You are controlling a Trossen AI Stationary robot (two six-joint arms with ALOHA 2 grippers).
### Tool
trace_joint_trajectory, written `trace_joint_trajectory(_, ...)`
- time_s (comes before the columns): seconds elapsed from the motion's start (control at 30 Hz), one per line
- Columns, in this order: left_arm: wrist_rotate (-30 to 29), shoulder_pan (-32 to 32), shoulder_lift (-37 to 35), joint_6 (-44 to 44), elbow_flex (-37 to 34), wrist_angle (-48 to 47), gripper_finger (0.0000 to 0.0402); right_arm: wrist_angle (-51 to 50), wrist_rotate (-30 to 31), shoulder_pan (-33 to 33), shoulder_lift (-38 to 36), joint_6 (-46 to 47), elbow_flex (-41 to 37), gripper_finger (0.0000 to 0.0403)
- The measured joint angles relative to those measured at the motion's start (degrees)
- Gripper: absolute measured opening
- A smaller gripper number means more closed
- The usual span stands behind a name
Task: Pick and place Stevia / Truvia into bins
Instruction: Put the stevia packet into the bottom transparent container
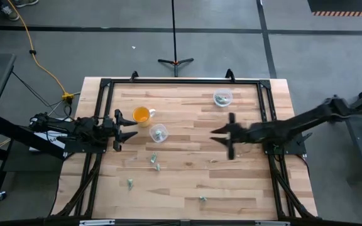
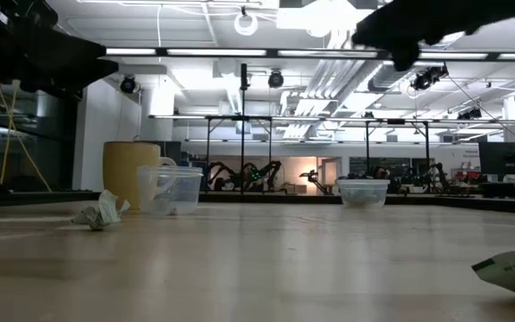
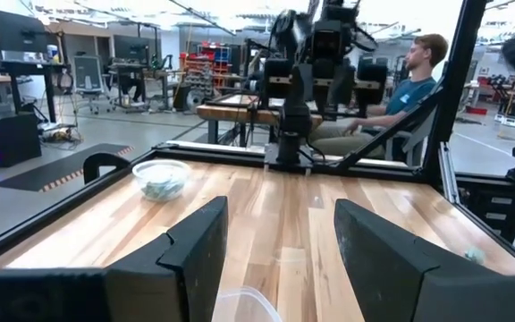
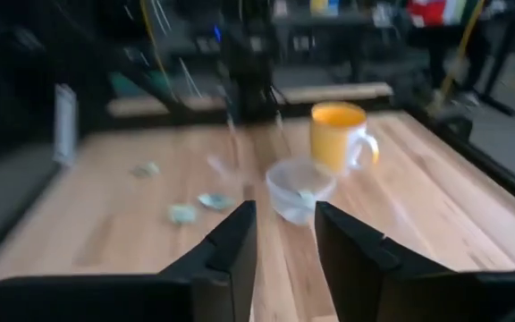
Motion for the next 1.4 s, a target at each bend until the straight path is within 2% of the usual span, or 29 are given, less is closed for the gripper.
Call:
trace_joint_trajectory(0.13,-0.6,0.0,0.0,0.0,0.0,0.4,0.0241,0.0,-0.6,1.3,-16.4,-1.6,-8.0,0.0092)
trace_joint_trajectory(0.27,-0.8,0.0,0.0,0.0,0.0,0.7,0.0241,-0.7,-0.4,4.1,-29.4,-3.5,-14.8,0.0084)
trace_joint_trajectory(0.37,-1.0,0.0,0.0,0.0,0.0,2.0,0.0241,-0.1,0.3,5.9,-36.7,-4.8,-20.3,0.0083)
trace_joint_trajectory(0.5,-1.1,0.0,0.0,0.0,0.0,1.7,0.0241,1.6,2.2,6.6,-42.5,-4.2,-26.9,0.0083)
trace_joint_trajectory(0.6,-1.1,0.0,0.2,0.2,0.0,1.3,0.0241,-1.0,1.7,6.7,-44.3,-6.1,-26.9,0.0083)
trace_joint_trajectory(0.7,-1.6,0.0,0.3,3.1,0.0,-0.8,0.0241,-0.5,2.0,6.6,-44.4,-8.7,-26.9,0.0083)
trace_joint_trajectory(0.9,-1.8,0.0,0.3,3.3,0.0,-0.1,0.0241,-0.7,3.1,6.6,-44.3,-11.2,-26.9,0.0083)
trace_joint_trajectory(1.03,-0.4,0.0,0.6,6.7,0.3,7.4,0.0241,-0.2,2.8,6.6,-44.3,-6.3,-26.9,0.0083)
trace_joint_trajectory(1.17,5.8,0.0,1.6,11.9,2.9,14.2,0.0241,-0.4,1.7,6.6,-44.3,-9.0,-26.9,0.0083)
trace_joint_trajectory(1.27,11.9,0.0,5.3,14.2,4.9,15.9,0.0241,-1.8,1.4,6.6,-44.3,-10.7,-27.0,0.0083)
trace_joint_trajectory(1.4,12.0,0.0,15.3,13.7,7.7,19.9,0.0241,-3.6,1.3,6.6,-44.3,-10.9,-27.0,0.0083)
